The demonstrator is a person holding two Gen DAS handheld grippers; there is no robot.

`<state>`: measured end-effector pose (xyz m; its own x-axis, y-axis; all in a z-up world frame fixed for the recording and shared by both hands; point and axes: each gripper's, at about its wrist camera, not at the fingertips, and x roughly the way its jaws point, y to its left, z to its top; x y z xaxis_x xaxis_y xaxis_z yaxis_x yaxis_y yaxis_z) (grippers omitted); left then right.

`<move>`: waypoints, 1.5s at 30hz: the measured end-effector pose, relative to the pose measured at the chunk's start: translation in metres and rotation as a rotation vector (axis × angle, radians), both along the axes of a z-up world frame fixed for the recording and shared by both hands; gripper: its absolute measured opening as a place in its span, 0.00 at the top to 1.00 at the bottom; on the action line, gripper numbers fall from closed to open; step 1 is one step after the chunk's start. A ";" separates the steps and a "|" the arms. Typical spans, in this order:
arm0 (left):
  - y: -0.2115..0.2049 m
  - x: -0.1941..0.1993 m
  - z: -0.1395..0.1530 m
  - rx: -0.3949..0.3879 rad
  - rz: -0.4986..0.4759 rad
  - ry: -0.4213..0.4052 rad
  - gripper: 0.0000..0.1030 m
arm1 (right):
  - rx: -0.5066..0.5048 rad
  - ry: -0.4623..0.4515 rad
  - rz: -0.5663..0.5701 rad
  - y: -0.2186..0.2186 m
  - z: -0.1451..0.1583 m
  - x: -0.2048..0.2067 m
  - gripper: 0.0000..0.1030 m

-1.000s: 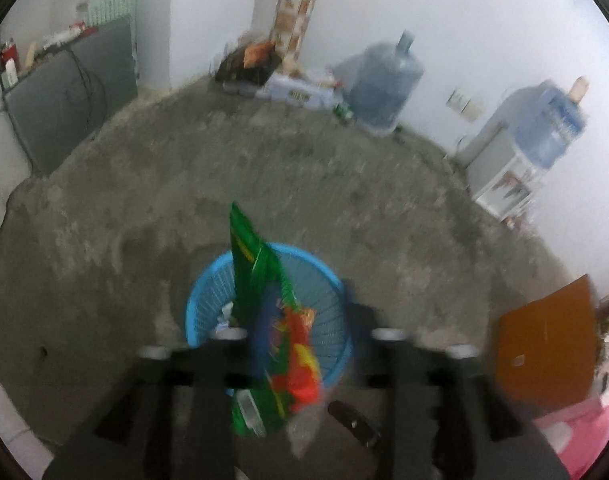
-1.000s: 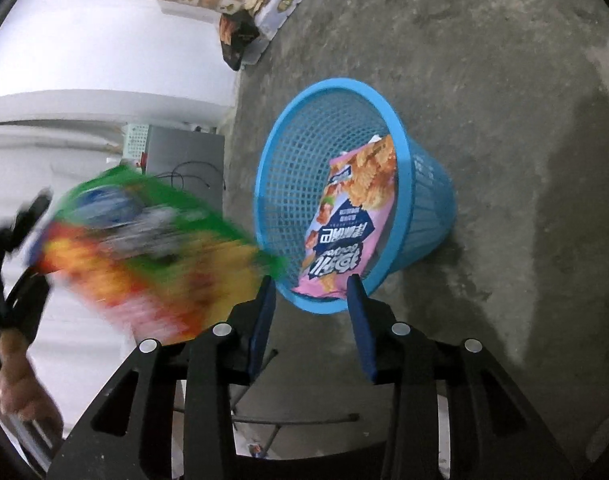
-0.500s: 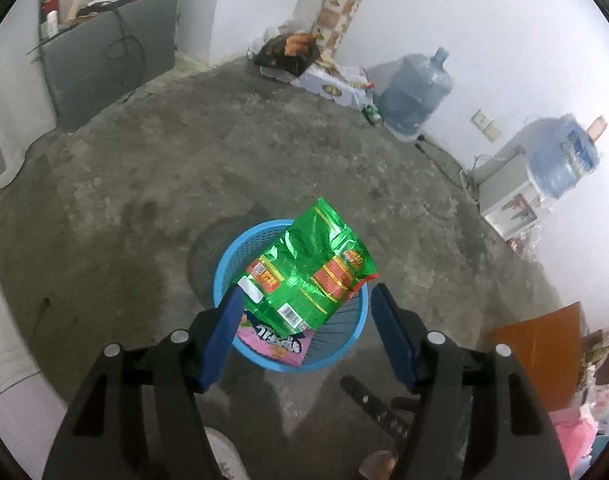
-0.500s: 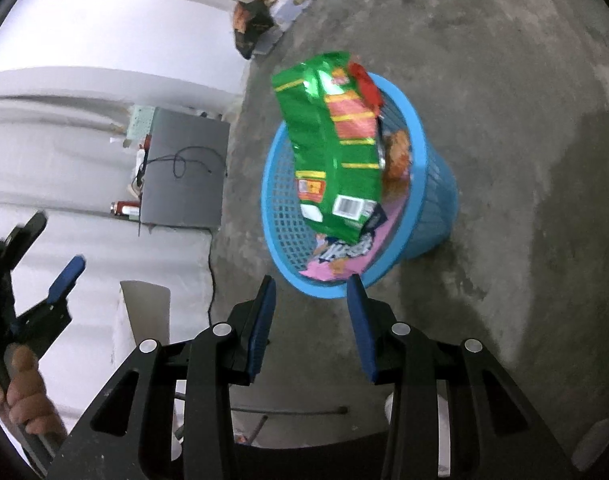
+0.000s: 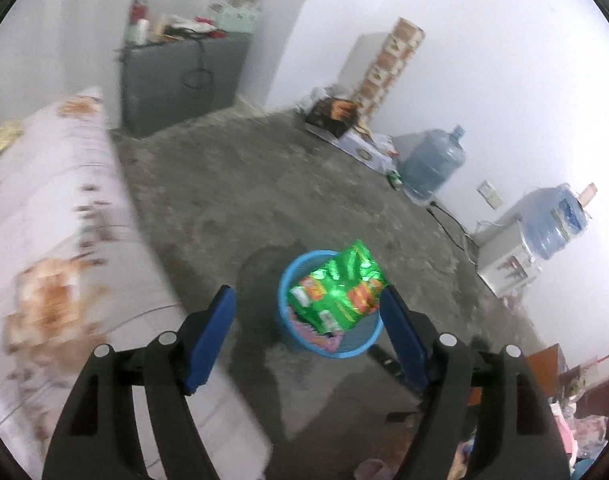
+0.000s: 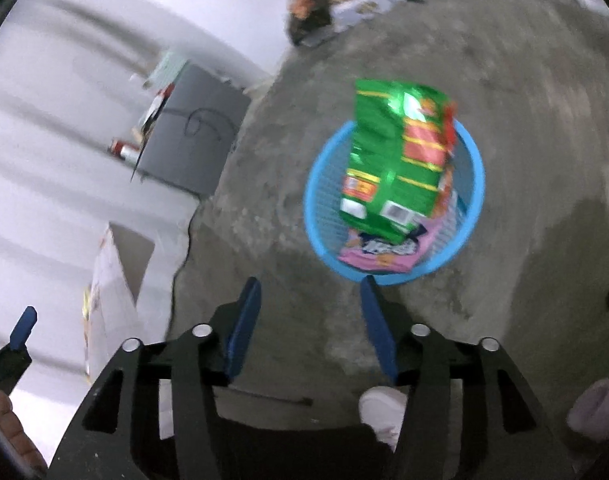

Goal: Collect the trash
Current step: 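Move both open tools back over the table, then grasp the white AD drink bottle with the right tool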

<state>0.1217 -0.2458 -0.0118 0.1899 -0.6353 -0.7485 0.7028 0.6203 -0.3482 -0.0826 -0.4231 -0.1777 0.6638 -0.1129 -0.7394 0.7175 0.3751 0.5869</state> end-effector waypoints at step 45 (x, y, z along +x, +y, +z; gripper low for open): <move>0.502 0.005 0.010 0.142 0.864 -0.254 0.06 | 0.013 -0.015 1.166 0.391 0.121 0.239 0.27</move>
<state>0.1270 0.2557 -0.0019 0.7266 -0.1004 -0.6797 0.0188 0.9918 -0.1264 0.1566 -0.0320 -0.0571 0.3688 0.5788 -0.7273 -0.0647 0.7965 0.6011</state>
